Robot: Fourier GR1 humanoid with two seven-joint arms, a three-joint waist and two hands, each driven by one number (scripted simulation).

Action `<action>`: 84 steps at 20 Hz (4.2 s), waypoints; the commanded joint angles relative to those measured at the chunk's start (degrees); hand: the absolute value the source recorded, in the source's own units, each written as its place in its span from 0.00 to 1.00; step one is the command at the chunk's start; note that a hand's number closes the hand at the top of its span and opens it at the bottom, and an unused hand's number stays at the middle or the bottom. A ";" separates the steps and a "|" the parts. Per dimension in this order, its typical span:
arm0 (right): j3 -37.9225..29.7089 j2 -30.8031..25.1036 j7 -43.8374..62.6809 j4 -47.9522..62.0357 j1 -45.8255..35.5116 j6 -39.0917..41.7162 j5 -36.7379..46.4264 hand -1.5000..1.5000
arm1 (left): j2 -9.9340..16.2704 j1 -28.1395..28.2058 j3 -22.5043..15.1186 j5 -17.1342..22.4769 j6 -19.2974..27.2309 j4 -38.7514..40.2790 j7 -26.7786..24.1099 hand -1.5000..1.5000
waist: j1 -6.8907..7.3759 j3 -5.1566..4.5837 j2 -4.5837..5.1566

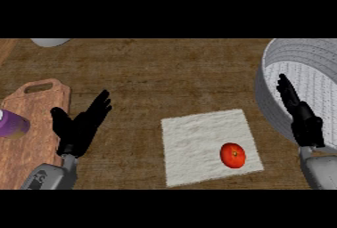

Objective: Pick the tomato from the placemat and place it in the basket

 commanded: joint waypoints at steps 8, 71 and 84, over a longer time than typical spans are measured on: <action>-6.02 6.78 -6.49 -19.58 9.58 -14.92 -0.13 1.00 | 8.09 0.18 10.99 -5.39 7.05 0.21 -5.92 0.50 | -0.39 1.45 -0.89; 17.27 19.75 62.19 -37.41 26.98 -7.38 62.82 0.00 | -1.14 -1.70 15.97 -15.56 4.05 -5.89 1.63 0.50 | 1.25 1.43 -0.26; 12.61 20.28 59.21 -32.23 27.17 -7.37 61.35 0.00 | -3.38 -2.95 19.45 -18.53 0.74 0.98 -2.62 0.50 | 1.07 1.42 -0.21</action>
